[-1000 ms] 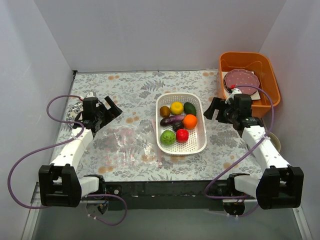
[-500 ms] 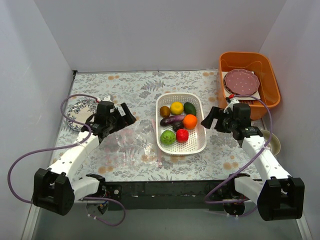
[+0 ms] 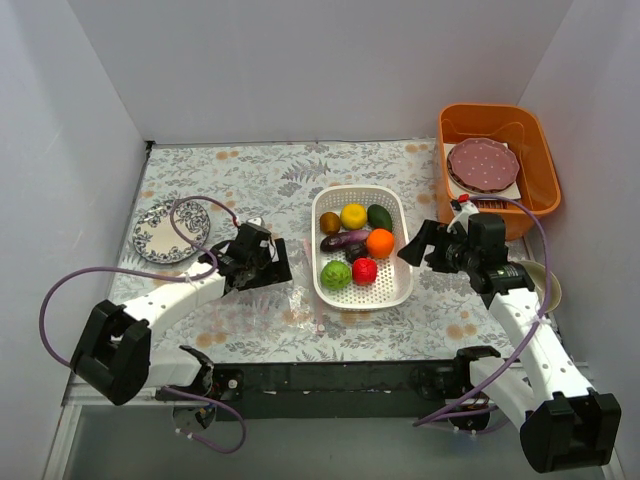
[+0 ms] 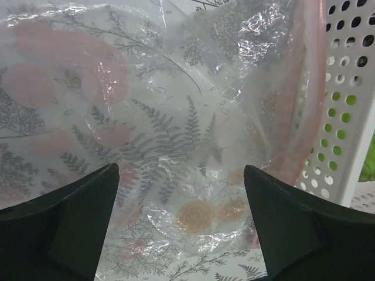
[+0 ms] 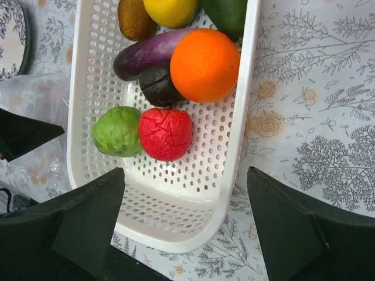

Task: Place the food in the zip-top bag and seal the zipper
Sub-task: Pick up the zipper food storage bag at the center of the board.

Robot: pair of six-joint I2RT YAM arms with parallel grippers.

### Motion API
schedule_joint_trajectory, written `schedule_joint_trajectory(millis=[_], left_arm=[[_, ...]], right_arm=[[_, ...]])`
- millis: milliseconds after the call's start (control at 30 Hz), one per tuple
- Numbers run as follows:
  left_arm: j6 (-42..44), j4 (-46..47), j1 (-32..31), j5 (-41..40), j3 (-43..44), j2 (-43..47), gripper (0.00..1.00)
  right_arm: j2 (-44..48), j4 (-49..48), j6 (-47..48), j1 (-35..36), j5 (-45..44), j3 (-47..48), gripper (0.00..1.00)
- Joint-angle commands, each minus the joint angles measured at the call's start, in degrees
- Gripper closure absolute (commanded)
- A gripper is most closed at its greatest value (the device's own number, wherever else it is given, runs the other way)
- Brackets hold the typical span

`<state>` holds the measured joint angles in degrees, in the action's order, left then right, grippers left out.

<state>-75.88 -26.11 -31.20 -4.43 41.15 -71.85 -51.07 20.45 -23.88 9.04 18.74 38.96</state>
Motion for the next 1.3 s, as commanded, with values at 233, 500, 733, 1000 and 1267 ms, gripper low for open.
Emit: schedule_joint_trajectory(millis=[233, 500, 733, 1000, 1267], left_arm=[[1.17, 0.71, -2.46, -5.07, 0.95, -3.11, 0.34], [0.99, 1.50, -2.46, -5.95, 1.13, -4.96, 0.64], [1.34, 1.32, -2.46, -6.56, 1.65, -4.26, 0.93], [2.22, -3.51, -2.46, -4.63, 5.26, 0.83, 1.00], [1.44, -13.16, -2.37, -7.96, 7.20, 7.07, 1.00]], right_arm=[[1.59, 4.86, 0.85, 0.37, 1.38, 2.96, 0.08], [-0.78, 4.95, 1.82, 0.54, 3.40, 4.11, 0.11], [-1.31, 3.72, 1.55, 1.33, 4.98, 3.58, 0.25], [-5.62, 1.10, 1.91, 9.22, 8.24, 7.00, 0.37], [-9.74, -6.73, -1.43, 15.21, 10.00, 8.85, 0.37]])
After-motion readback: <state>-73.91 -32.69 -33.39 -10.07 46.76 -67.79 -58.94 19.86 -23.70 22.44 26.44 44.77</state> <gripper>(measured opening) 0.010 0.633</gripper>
